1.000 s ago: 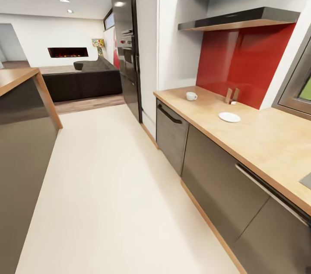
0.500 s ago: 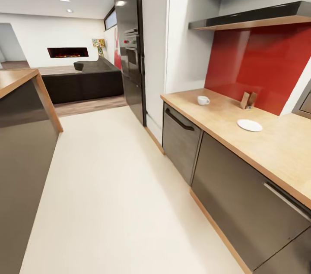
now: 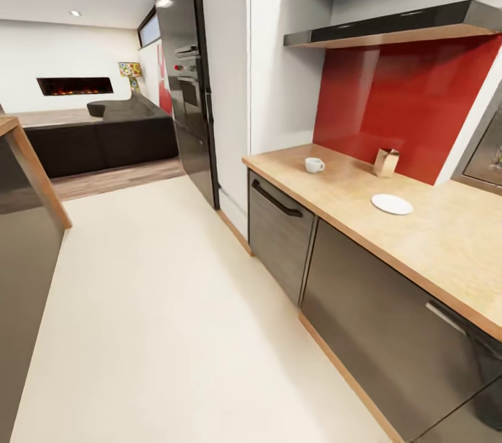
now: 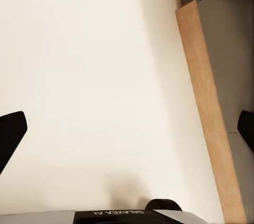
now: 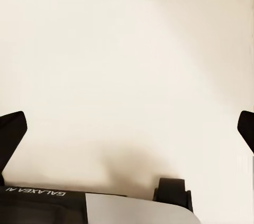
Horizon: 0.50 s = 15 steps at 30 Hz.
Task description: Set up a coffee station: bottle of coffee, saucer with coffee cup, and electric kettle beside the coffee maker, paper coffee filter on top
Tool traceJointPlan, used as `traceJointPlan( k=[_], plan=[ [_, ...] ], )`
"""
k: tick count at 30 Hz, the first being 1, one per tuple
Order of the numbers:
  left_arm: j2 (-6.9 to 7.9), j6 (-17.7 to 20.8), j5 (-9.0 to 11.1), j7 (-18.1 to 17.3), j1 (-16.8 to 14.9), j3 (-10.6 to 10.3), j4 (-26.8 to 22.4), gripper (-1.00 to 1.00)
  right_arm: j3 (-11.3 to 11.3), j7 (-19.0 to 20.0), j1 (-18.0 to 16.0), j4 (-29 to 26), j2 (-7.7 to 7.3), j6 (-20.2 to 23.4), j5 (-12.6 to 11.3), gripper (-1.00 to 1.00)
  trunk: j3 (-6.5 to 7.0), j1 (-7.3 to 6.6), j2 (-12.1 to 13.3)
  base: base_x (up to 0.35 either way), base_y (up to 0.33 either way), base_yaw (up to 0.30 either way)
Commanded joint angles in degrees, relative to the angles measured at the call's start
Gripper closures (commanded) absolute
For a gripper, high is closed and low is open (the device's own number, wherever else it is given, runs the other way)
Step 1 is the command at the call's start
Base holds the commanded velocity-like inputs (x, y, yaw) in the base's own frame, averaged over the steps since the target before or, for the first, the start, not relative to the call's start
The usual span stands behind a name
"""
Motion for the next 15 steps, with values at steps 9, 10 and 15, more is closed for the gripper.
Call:
traceJointPlan(
  k=[9, 10, 15],
  plan=[
    [0.02, -0.31, 0.41, -0.06, -0.01, -0.50, 0.00, -1.00, -0.48, 0.31, -0.09, 0.05, 0.04, -0.29, 0.61, -1.00, -0.05, 0.00, -0.03, 0.007, 0.004, -0.278],
    [0.02, -0.31, 0.41, -0.06, -0.01, -0.50, 0.00, -1.00, -0.48, 0.32, -0.10, 0.05, 0.04, -0.29, 0.61, -1.00, -0.05, 0.00, -0.03, 0.001, 0.001, -0.279],
    [0.02, -0.31, 0.41, -0.07, -0.01, -0.50, 0.00, -1.00, -0.48, 0.35, -0.09, 0.05, 0.04, -0.29, 0.61, -1.00, -0.05, 0.00, -0.03, 0.033, 0.027, -0.178]
  ],
)
